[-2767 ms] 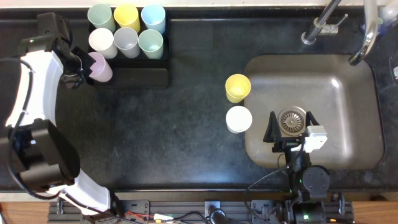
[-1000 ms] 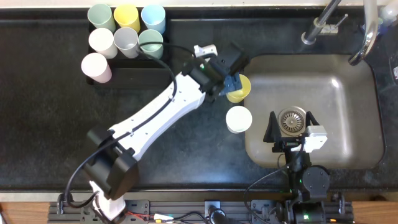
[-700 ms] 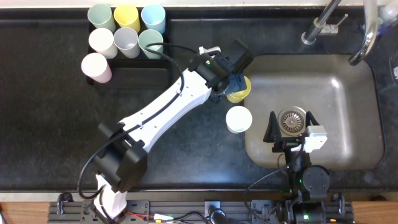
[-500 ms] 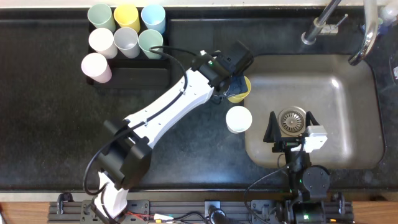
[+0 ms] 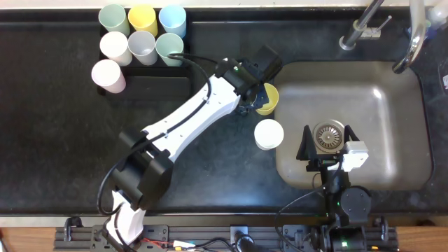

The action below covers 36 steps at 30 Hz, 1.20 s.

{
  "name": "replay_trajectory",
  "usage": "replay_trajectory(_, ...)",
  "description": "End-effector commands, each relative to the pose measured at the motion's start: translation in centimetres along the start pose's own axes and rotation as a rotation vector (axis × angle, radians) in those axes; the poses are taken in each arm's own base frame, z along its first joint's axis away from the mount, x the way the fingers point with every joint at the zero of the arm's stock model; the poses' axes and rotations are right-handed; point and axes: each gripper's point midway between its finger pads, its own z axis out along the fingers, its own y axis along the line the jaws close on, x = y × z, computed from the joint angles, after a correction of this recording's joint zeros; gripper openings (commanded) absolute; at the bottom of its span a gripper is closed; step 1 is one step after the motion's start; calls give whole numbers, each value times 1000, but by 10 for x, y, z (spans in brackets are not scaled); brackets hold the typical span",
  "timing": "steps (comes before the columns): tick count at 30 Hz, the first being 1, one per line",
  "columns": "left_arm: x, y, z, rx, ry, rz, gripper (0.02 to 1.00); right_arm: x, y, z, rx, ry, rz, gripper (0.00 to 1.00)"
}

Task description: Store Cups

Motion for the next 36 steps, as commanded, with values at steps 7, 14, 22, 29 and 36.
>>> replay_trajectory(7, -12, -6, 11, 16, -20, -23, 36, 3, -1, 0, -1, -1, 0, 998)
replay_trajectory(14, -47, 11, -43, -4, -97, -70, 36, 3, -1, 0, -1, -1, 0, 998)
replay_trajectory(22, -106, 129, -142, -140, -169, -316, 36, 3, -1, 0, -1, -1, 0, 998)
replay_trajectory(29, -140, 245, -146, -267, -110, -614, 38, 3, -1, 0, -1, -1, 0, 996)
replay_trajectory(36, -157, 272, -115, -240, -117, -677, 38, 3, -1, 0, -1, -1, 0, 998)
